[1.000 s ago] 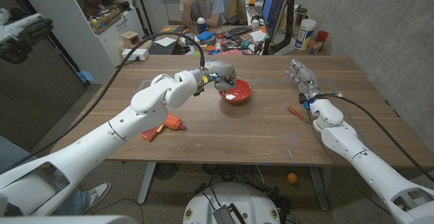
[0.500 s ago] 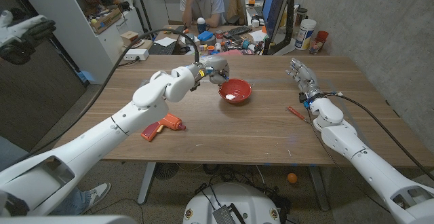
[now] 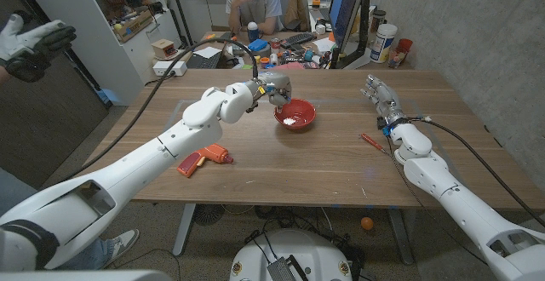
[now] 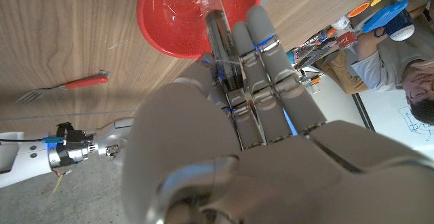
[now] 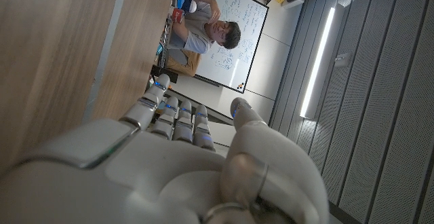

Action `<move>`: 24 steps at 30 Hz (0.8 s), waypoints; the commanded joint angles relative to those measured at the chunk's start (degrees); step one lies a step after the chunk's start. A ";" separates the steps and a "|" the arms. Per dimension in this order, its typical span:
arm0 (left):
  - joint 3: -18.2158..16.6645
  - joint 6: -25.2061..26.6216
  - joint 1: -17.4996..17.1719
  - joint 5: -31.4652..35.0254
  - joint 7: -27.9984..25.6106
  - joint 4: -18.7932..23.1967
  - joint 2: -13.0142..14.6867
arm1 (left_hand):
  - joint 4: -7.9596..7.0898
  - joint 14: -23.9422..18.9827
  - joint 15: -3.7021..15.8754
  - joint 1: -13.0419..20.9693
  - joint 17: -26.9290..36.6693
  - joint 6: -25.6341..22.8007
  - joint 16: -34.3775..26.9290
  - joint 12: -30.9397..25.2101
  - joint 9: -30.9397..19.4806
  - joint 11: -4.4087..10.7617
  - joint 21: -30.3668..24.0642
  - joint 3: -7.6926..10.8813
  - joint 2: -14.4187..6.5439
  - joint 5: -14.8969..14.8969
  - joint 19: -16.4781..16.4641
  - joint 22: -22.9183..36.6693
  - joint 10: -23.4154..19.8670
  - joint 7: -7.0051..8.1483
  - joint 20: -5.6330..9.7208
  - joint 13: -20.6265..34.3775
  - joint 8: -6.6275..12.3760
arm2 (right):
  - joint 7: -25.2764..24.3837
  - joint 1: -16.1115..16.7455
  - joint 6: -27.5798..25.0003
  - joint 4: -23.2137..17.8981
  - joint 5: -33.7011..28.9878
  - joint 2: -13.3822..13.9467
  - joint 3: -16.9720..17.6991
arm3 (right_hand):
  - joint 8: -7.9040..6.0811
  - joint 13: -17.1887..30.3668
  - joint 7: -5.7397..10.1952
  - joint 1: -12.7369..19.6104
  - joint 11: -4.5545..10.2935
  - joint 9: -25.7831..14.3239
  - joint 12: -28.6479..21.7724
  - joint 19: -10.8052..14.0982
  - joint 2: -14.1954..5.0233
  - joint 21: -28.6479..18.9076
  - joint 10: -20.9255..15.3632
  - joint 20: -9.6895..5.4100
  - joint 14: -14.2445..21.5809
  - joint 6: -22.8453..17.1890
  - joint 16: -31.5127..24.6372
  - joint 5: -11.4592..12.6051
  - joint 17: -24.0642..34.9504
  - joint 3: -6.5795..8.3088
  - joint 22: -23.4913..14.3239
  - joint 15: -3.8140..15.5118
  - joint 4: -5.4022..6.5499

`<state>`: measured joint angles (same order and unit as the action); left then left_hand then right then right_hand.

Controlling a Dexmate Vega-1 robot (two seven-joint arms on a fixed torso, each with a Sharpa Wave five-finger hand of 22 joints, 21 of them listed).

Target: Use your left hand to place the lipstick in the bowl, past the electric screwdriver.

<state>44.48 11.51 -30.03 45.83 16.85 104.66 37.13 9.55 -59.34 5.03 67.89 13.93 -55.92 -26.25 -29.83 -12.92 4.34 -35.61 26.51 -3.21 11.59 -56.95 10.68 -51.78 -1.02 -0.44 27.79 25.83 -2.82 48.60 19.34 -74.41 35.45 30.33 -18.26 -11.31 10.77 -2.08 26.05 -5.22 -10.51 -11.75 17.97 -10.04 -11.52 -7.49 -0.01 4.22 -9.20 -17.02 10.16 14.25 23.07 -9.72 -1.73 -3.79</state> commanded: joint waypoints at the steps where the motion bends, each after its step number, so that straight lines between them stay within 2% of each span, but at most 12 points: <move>1: 3.83 -1.31 3.79 0.59 -5.75 -8.11 -3.35 | -0.41 -4.21 4.77 0.67 0.21 -0.82 0.17 0.13 -0.14 3.56 -0.30 0.24 -1.41 0.15 0.36 -0.05 -3.34 0.69 0.01 0.21 0.47 | 0.80 -1.75 1.58 3.32 -0.14 -0.80 -0.02 | -0.28 0.23 -0.20 -0.01 -0.05 -0.26 -0.26 0.63 0.30 -0.32 -0.56 0.16 0.49 -0.63 -0.30 -0.13 0.18 -0.07 -0.21 -0.03 0.00; 8: 4.72 -2.73 4.35 -0.63 -11.74 -12.92 -4.94 | -0.65 -4.60 5.08 0.18 0.43 -0.82 0.11 0.32 -0.13 3.90 -0.41 0.11 -1.50 0.14 0.60 -0.05 -3.50 0.93 0.08 0.29 0.54 | 0.74 -2.61 1.83 4.21 -0.61 -0.96 -0.23 | -0.25 0.23 -0.24 -0.05 -0.05 -0.26 -0.26 0.68 0.30 -0.30 -0.65 0.17 0.52 -0.69 -0.30 -0.13 0.22 -0.12 -0.21 -0.01 0.00; 24: 8.98 -4.31 7.40 -2.32 -16.01 -21.14 -8.75 | -0.58 -3.84 4.97 -0.23 0.67 -0.85 0.82 0.73 -0.09 4.15 -0.44 0.16 -1.44 0.21 1.68 -0.07 -3.63 1.41 -0.22 0.70 0.70 | 0.92 -3.29 2.91 5.41 -0.90 -1.27 -0.30 | -0.23 0.24 -0.23 -0.07 -0.08 -0.27 -0.20 0.81 0.27 -0.27 -0.74 0.13 0.58 -0.94 -0.28 -0.12 0.29 -0.20 -0.22 0.07 -0.02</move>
<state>50.46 8.50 -24.74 44.60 4.95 89.46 31.07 9.13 -59.53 5.23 67.37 14.46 -55.68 -25.60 -29.15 -12.93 4.75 -35.83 26.32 -3.73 11.30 -55.70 10.68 -51.56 -0.78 -0.60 28.27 25.83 -2.02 45.89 21.33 -70.13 34.79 29.32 -18.53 -11.31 10.77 -2.46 26.05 -5.52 -10.51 -11.75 18.17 -10.04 -11.52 -7.79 0.21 4.21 -9.63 -17.02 10.16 14.24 23.08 -9.72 -1.73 -3.78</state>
